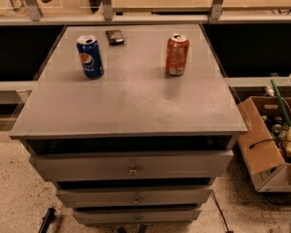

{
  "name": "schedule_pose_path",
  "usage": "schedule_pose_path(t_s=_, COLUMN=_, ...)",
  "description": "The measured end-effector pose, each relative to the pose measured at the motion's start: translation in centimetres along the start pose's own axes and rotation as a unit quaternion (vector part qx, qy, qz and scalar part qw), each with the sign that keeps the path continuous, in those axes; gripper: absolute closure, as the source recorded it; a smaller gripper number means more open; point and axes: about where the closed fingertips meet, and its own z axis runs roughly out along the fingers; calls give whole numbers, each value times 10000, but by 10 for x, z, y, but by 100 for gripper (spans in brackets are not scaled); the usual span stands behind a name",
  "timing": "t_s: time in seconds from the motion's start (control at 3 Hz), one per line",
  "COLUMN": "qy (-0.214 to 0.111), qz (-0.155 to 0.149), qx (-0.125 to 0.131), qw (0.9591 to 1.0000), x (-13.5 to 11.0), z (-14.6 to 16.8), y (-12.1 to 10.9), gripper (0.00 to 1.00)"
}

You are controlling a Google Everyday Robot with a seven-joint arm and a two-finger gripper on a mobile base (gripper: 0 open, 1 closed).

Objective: Move rxbar chocolate near pepsi can

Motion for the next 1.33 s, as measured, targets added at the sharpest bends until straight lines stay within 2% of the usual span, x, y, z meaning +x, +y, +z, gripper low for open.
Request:
schedule_pose_path(t_s=0.33, qy=-272, qz=-553, qx=418, qw=9972, x=-8, z=9, y=-8, gripper=0)
schedule_pose_path(t_s=0.67, qy=-570, qz=-759, qx=615, qw=9936, x=-5, z=37, y=-14, gripper=0)
schedule_pose_path(t_s=1.33, qy=-1481, qz=-1067, qx=977, qw=9783, x=-30, z=57, y=-24, gripper=0)
